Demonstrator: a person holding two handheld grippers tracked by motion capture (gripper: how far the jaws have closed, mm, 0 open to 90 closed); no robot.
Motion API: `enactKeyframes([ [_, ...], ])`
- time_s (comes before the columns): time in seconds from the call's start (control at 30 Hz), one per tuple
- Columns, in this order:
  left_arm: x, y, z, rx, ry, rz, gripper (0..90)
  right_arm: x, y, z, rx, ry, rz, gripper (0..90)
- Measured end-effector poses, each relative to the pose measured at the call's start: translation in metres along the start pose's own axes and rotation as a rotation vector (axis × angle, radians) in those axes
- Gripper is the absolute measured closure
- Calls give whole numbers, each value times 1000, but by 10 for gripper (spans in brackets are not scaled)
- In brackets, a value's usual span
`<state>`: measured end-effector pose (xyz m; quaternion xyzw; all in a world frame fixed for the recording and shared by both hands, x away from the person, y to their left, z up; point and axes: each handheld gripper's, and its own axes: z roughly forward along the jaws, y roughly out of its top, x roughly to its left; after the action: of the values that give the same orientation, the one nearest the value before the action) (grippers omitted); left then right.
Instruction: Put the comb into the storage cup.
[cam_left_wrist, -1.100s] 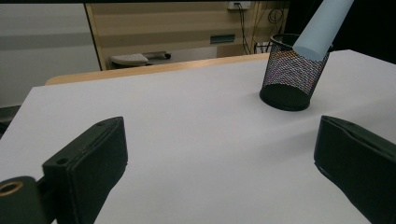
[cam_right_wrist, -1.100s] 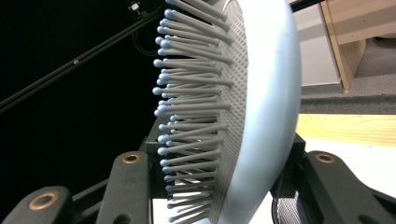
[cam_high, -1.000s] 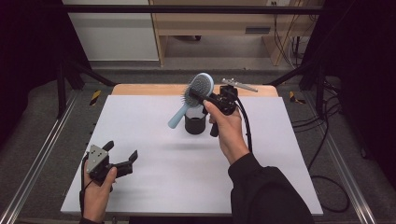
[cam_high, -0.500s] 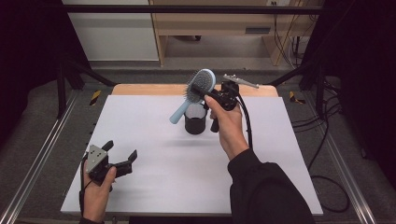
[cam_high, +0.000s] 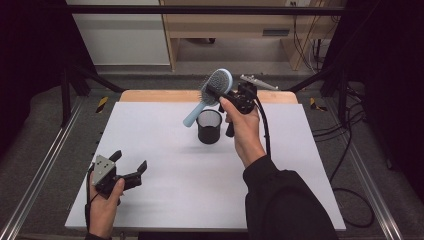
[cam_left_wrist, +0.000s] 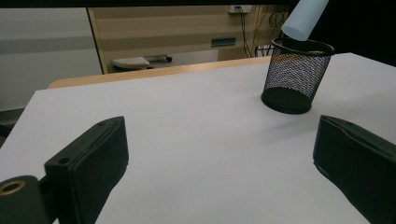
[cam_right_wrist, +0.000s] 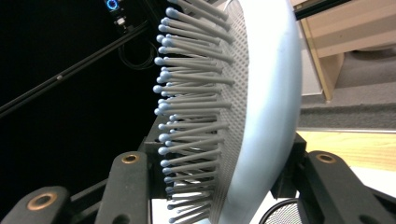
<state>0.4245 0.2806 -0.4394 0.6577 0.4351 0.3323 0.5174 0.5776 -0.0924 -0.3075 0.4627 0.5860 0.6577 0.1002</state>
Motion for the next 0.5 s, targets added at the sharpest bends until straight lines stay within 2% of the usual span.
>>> enactKeyframes([
  [0.5, 0, 1, -2, -28, -7, 5, 35, -7, 11, -6, -25, -41, -4, 526],
])
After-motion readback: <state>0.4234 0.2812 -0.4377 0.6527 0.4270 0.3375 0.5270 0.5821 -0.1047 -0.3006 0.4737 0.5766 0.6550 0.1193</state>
